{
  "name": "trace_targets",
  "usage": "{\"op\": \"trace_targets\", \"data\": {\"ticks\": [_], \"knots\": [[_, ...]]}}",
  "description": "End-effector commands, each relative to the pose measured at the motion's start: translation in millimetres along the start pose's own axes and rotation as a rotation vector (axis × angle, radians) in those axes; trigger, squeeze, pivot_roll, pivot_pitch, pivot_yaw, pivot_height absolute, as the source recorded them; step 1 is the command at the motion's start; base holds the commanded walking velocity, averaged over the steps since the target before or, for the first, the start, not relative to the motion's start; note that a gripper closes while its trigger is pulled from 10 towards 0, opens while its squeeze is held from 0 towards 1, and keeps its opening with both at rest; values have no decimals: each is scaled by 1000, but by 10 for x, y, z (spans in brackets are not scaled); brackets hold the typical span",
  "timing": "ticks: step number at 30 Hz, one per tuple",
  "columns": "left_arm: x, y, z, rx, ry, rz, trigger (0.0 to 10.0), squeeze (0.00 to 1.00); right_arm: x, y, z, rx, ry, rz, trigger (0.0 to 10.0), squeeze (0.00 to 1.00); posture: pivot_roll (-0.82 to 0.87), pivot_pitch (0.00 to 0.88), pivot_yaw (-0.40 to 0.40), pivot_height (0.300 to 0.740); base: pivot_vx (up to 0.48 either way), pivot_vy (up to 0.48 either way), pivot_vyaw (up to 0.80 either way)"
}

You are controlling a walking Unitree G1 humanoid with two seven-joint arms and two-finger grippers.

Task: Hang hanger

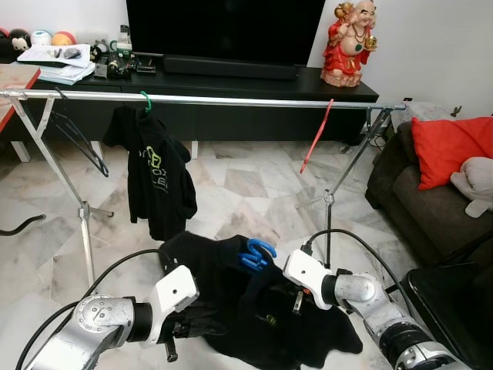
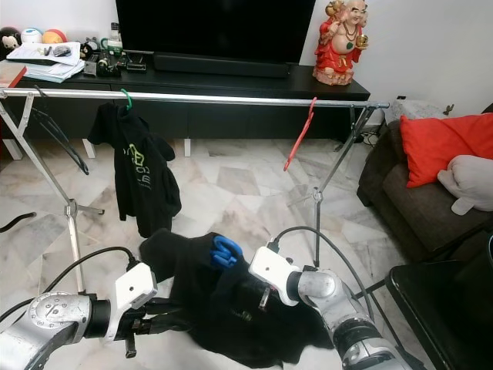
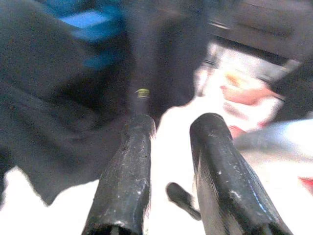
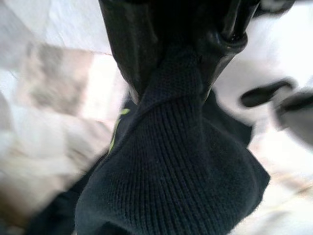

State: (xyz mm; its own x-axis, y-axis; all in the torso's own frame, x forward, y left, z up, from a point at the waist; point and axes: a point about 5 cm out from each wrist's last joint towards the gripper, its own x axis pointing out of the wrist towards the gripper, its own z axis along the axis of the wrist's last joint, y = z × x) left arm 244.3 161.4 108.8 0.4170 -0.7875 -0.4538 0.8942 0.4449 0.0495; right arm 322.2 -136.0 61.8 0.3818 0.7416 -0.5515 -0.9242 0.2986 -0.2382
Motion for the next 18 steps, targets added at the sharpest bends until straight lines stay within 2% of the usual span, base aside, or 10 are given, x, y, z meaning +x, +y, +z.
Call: {"op": "trace_targets", "data": {"ticks": [1,8,10,15,18], "knots": [[-52,65,88,57,-13,27,10000,1000,-92,-38,19,-76,2,45,0,0,169,55,-149,740,0,0,0],[-132,155,191,99,-23,42,10000,1000,-186,-10,-66,-157,78,158,0,0,170,56,-152,740,0,0,0],[-151,127,263,107,-52,7,10000,1000,-194,-11,-86,-164,95,158,0,0,168,56,-153,740,0,0,0],[-128,106,262,114,-42,-18,10000,1000,-175,-9,-55,-147,66,161,0,0,178,59,-152,740,0,0,0],[-64,68,190,104,-15,-60,10000,1000,-122,38,5,-165,28,206,0,0,175,59,-151,740,0,0,0]]}}
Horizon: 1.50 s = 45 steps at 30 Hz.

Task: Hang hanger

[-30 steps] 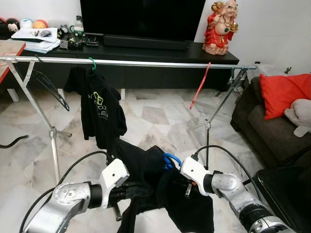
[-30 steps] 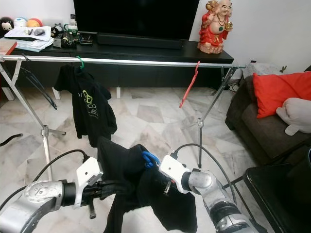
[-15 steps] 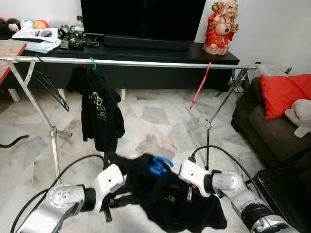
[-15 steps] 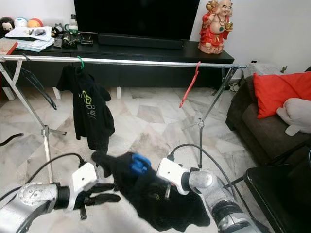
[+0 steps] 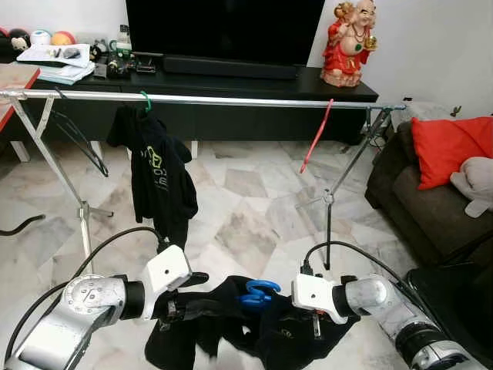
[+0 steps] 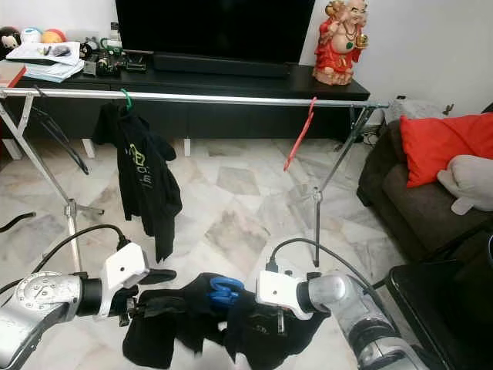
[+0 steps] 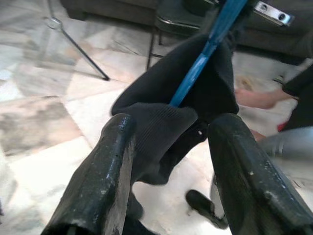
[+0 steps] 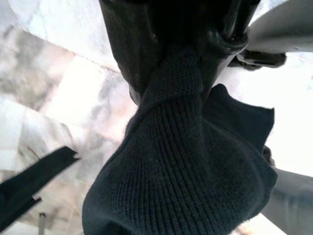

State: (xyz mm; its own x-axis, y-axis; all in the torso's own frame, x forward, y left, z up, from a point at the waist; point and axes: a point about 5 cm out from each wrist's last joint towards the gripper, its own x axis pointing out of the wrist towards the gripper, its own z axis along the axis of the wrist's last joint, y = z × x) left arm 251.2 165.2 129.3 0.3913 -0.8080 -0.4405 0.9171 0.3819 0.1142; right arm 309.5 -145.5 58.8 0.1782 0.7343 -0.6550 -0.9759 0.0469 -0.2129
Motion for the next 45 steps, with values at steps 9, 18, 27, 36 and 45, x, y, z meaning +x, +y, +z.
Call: {"op": "trace_targets", "data": {"ticks": [9,18,27,36,45], "knots": [[207,0,-174,-10,25,-2,10000,0,-21,-45,195,-48,-128,55,0,0,164,61,-151,740,0,0,0],[278,-79,-259,-51,30,-81,10000,0,-37,-84,317,-66,-194,85,0,0,161,63,-153,740,0,0,0],[326,-89,-245,-50,17,-99,10000,67,5,-100,427,-80,-231,119,0,0,163,62,-155,740,0,0,0],[350,-74,-223,-53,-10,-78,3098,137,31,-70,439,-73,-241,154,0,0,166,58,-160,740,0,0,0],[366,-60,-209,-41,-19,-82,0,129,11,-60,426,-64,-237,186,0,0,163,54,-159,740,0,0,0]]}}
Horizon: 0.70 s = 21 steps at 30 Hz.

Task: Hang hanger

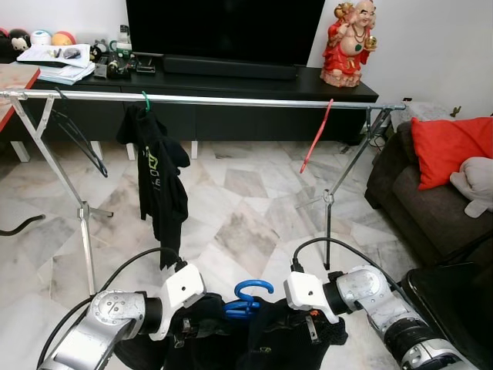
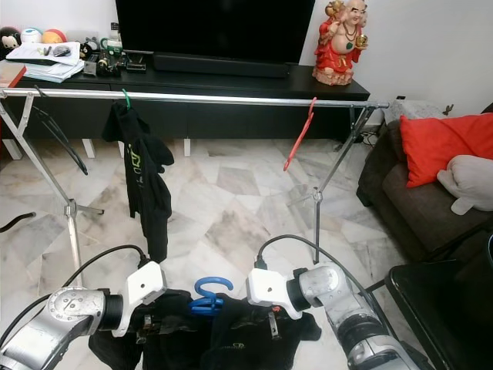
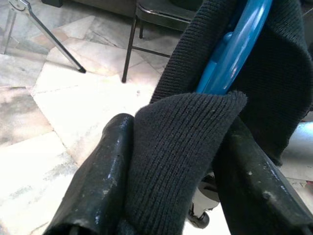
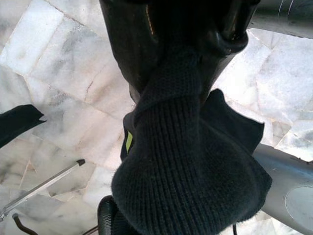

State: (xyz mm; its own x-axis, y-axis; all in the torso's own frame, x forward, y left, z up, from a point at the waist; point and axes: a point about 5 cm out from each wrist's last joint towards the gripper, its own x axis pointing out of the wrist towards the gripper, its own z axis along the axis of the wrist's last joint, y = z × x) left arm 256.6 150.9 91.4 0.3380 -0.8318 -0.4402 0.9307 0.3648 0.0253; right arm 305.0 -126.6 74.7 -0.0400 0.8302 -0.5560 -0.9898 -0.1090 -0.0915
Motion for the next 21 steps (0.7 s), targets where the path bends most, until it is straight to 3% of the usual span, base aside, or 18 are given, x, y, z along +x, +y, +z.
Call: {"op": "trace_targets", "data": {"ticks": [1,21], "knots": [[65,-15,58,32,-12,-28,0,125,-5,-82,180,-71,-64,-9,0,0,162,53,-159,740,0,0,0],[73,-9,51,29,-22,-29,0,137,0,-106,194,-65,-60,-17,0,0,165,46,-159,740,0,0,0]]}}
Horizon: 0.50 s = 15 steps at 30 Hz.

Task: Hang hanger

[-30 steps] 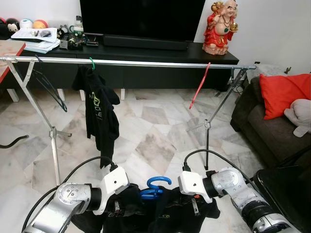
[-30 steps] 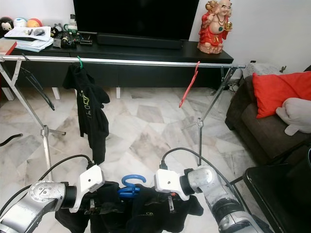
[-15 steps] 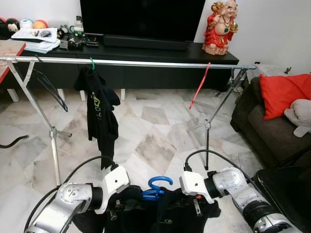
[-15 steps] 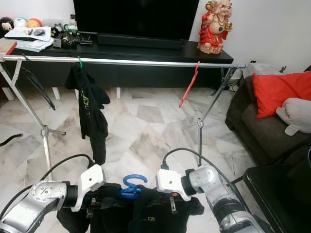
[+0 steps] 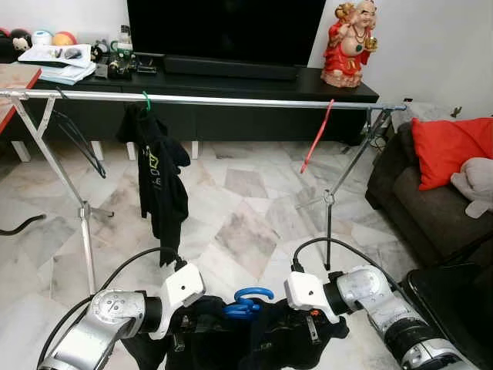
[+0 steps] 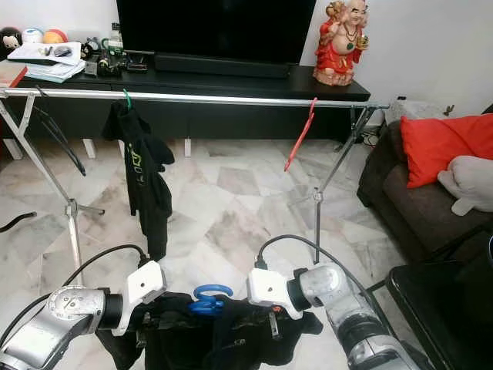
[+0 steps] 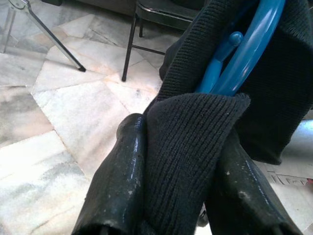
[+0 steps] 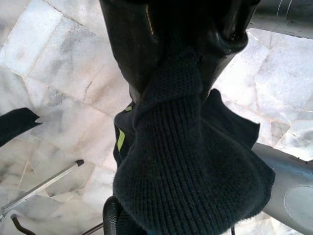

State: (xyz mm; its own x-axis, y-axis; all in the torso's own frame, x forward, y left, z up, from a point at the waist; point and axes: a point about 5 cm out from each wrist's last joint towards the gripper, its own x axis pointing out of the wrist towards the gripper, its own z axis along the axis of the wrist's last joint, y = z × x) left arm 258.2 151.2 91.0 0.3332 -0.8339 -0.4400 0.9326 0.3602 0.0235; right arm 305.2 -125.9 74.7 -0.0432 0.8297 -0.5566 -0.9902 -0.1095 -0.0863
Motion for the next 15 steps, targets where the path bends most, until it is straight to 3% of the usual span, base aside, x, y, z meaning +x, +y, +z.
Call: {"op": "trace_targets", "data": {"ticks": [1,9,11,12,13,15], "knots": [[70,-25,58,28,-23,-24,0,133,-11,-109,190,-68,-59,-26,0,0,163,53,-162,740,0,0,0],[70,-30,53,23,-27,-18,0,133,-26,-125,179,-72,-42,-52,0,0,158,60,-163,740,0,0,0],[81,-46,47,10,-39,-12,0,125,-34,-118,147,-71,-26,-63,8078,0,162,48,-158,740,0,0,0],[81,-46,47,10,-39,-12,0,125,-34,-118,147,-71,-26,-63,8078,0,162,48,-158,740,0,0,0],[77,-52,40,6,-41,-9,0,129,-32,-105,134,-66,-22,-52,10000,0,162,48,-158,740,0,0,0],[72,-54,35,6,-41,-9,0,133,-32,-105,132,-62,-23,-54,10000,0,160,44,-153,740,0,0,0]]}}
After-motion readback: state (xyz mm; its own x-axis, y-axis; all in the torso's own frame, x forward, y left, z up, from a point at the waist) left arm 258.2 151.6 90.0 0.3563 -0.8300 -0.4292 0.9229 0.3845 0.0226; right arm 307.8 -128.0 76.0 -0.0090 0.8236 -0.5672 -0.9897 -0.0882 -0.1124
